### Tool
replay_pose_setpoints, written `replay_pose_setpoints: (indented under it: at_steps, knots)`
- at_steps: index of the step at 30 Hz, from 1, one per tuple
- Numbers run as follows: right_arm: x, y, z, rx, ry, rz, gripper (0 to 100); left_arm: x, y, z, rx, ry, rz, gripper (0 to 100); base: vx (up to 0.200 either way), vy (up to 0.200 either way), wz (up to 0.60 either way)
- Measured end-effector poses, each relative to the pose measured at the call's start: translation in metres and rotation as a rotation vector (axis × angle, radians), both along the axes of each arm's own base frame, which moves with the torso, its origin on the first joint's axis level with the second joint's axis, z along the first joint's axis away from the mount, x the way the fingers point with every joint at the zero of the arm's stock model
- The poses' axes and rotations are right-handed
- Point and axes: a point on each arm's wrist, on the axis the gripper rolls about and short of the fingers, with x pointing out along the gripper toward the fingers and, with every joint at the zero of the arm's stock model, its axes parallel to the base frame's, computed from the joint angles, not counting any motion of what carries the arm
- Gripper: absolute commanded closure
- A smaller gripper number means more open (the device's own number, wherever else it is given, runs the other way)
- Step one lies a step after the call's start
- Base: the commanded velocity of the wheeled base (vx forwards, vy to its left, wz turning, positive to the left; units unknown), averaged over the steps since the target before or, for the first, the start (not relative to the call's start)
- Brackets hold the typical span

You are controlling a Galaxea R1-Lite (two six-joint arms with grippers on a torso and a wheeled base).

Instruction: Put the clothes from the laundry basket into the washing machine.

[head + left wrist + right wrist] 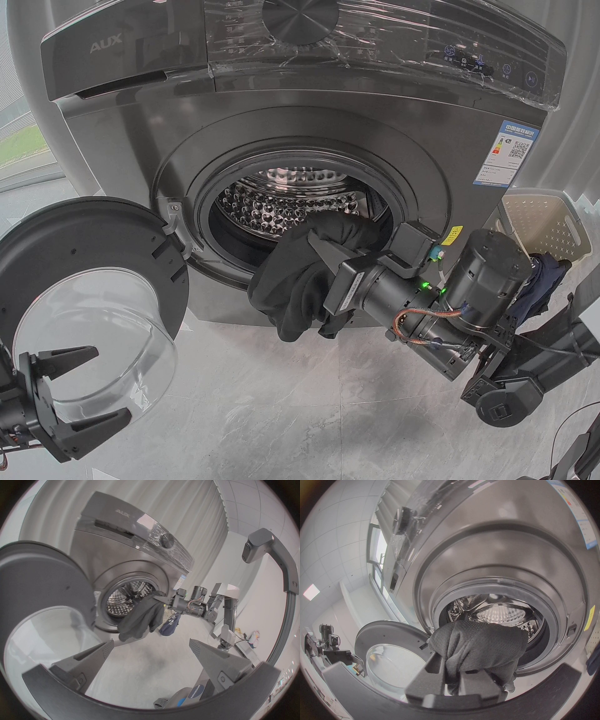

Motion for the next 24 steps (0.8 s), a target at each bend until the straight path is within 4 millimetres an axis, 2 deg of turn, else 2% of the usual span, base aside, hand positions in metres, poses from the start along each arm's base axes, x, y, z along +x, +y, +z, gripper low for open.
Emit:
replay_pose_setpoints:
  at_steps: [9,24]
  knots:
    - [0.000,-0.002,0.001,0.033,0.044,-0.021,100,0.054,-0.038,0.003,0.018,0.054,-0.169,0,0.000,0.000,0.00]
    - [-0.011,-0.009,0.011,0.061,0.036,-0.014,100,0.130,-0.098,-0.025,0.022,0.109,-0.251,0,0.000,0.000,0.00]
